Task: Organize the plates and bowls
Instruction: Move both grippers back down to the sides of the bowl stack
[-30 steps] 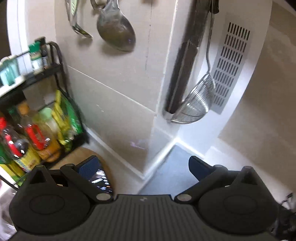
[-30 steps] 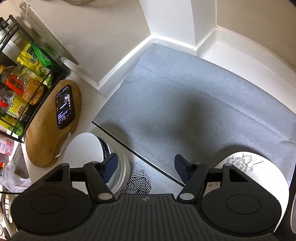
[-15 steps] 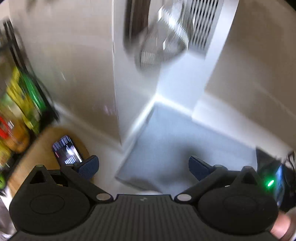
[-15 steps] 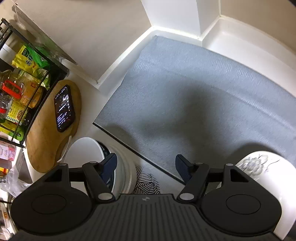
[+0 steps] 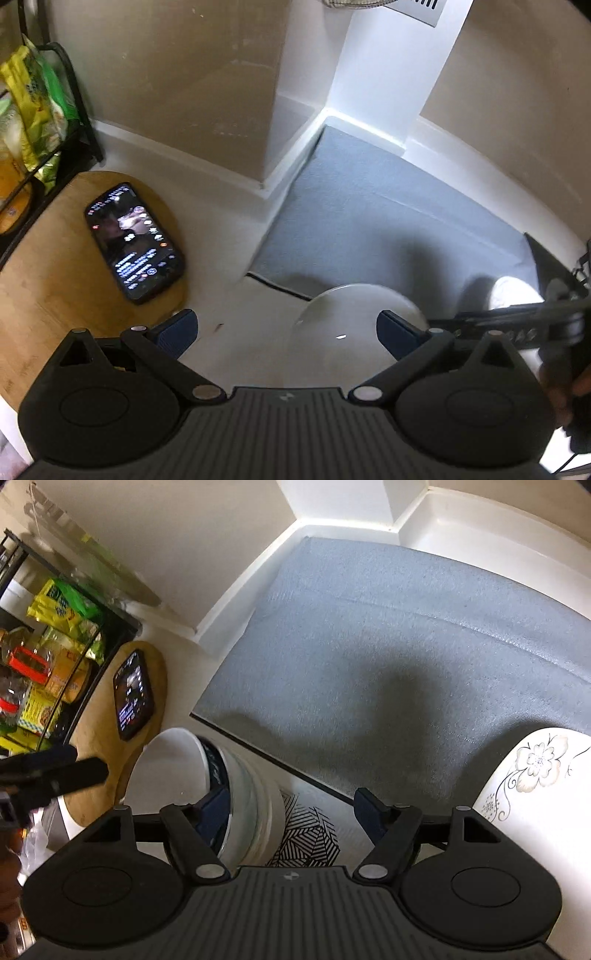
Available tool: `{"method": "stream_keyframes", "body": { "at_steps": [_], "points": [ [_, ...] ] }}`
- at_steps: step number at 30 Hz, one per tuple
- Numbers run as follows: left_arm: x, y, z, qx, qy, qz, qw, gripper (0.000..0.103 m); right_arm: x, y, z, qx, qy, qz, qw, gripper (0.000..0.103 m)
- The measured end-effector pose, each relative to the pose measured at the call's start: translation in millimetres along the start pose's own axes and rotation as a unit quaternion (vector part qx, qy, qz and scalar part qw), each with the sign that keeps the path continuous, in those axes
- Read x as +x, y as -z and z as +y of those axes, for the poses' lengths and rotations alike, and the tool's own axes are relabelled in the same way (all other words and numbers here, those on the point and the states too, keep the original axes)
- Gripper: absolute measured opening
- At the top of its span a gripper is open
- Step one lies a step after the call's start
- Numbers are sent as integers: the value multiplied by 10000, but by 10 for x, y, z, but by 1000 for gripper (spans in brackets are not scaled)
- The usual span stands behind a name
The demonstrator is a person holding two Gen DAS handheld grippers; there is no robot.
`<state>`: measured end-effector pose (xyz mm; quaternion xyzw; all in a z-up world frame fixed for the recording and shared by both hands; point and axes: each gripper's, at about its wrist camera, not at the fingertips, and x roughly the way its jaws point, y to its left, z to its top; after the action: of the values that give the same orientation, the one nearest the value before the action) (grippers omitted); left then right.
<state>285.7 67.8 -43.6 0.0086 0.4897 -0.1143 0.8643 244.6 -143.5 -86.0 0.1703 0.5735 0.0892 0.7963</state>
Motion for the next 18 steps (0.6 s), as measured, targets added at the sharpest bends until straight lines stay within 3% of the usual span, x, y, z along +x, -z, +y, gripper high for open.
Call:
{"method": "stream_keyframes", "body": {
  "at_steps": [3, 11, 14, 18],
  "points": [
    [45, 77, 80, 46, 0, -22, 10000, 103, 24, 6, -26, 52, -20, -24, 10000, 81],
    [324, 157, 216, -247, 433, 432, 9978, 103, 3, 46, -67, 154, -50, -105, 9998, 82],
    [426, 173, 229, -259, 398, 549, 9974, 103, -28, 75, -64, 179, -25, -113, 9998, 82],
    [547, 198, 213, -235, 511, 726, 9958, 103, -115, 109, -107, 316, -247, -231, 9989, 82]
  ]
}}
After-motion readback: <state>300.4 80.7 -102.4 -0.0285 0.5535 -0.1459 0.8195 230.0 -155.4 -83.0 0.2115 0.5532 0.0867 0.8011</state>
